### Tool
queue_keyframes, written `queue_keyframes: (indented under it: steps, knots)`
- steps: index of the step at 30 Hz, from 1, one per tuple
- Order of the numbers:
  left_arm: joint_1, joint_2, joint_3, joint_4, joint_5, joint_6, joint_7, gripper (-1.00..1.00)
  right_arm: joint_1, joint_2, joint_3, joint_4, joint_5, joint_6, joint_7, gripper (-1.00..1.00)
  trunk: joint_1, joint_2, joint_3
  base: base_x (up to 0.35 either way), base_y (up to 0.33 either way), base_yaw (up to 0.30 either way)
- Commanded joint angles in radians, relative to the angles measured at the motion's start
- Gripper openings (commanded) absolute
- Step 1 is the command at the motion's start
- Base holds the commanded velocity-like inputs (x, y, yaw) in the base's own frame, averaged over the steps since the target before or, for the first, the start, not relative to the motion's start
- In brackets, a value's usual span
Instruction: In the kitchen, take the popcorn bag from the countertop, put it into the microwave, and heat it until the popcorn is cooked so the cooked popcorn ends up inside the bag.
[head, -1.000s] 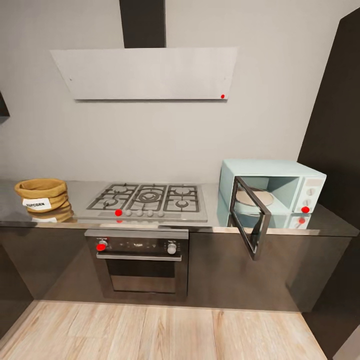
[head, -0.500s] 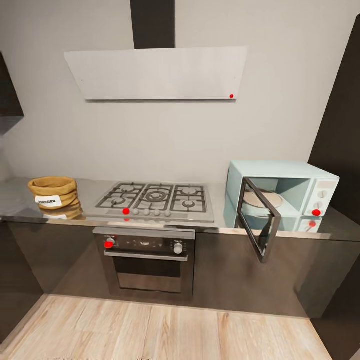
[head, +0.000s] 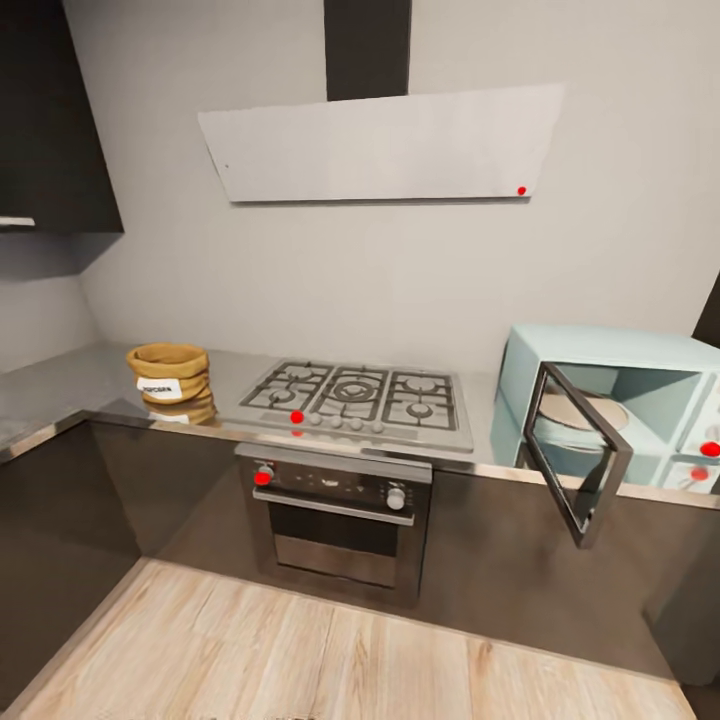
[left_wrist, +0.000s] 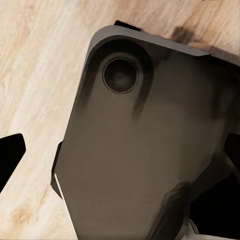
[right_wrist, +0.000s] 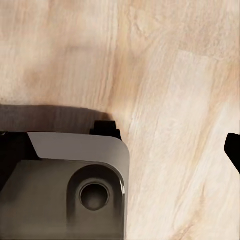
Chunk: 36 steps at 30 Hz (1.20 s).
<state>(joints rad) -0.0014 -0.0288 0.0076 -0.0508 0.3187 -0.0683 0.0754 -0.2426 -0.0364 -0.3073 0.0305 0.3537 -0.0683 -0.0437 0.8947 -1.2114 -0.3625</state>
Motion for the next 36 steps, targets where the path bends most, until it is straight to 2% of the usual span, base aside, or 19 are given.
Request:
queue_keyframes:
  steps: [1, 6, 10, 15, 23, 36]
  knots:
    - [0.000, 0.000, 0.000, -0.001, 0.003, -0.002, 0.003, 1.00, -0.001, 0.000, -0.008, 0.003, 0.015, -0.006, -0.004, 1.00, 0.000, -0.001, -0.001, 0.000, 0.000, 0.276]
    - [0.000, 0.000, 0.000, -0.001, 0.003, -0.002, 0.003, 1.00, 0.000, 0.007, -0.007, 0.003, 0.041, -0.005, -0.005, 1.00, 0.000, -0.001, -0.001, 0.000, 0.000, 0.276]
    - [0.000, -0.001, 0.000, -0.002, 0.003, -0.002, 0.003, 1.00, 0.000, 0.018, -0.007, 0.003, 0.042, -0.005, -0.006, 1.00, 0.000, -0.001, -0.001, 0.000, 0.000, 0.276]
    - [0.000, 0.000, -0.001, -0.001, 0.002, -0.001, -0.001, 1.00, 0.000, 0.018, -0.008, 0.003, 0.042, -0.005, -0.007, 1.00, 0.000, -0.001, -0.001, 0.045, 0.023, 0.232]
    - [0.000, 0.000, -0.013, 0.000, -0.004, 0.000, -0.008, 1.00, 0.000, 0.007, -0.009, 0.002, 0.041, -0.005, -0.008, 1.00, 0.000, -0.001, -0.001, 0.275, 0.188, 0.015]
    - [0.000, 0.001, -0.013, 0.000, -0.003, 0.000, -0.008, 1.00, 0.000, 0.006, -0.009, 0.002, 0.041, -0.005, -0.008, 1.00, 0.000, -0.001, -0.001, 0.203, 0.300, 0.000]
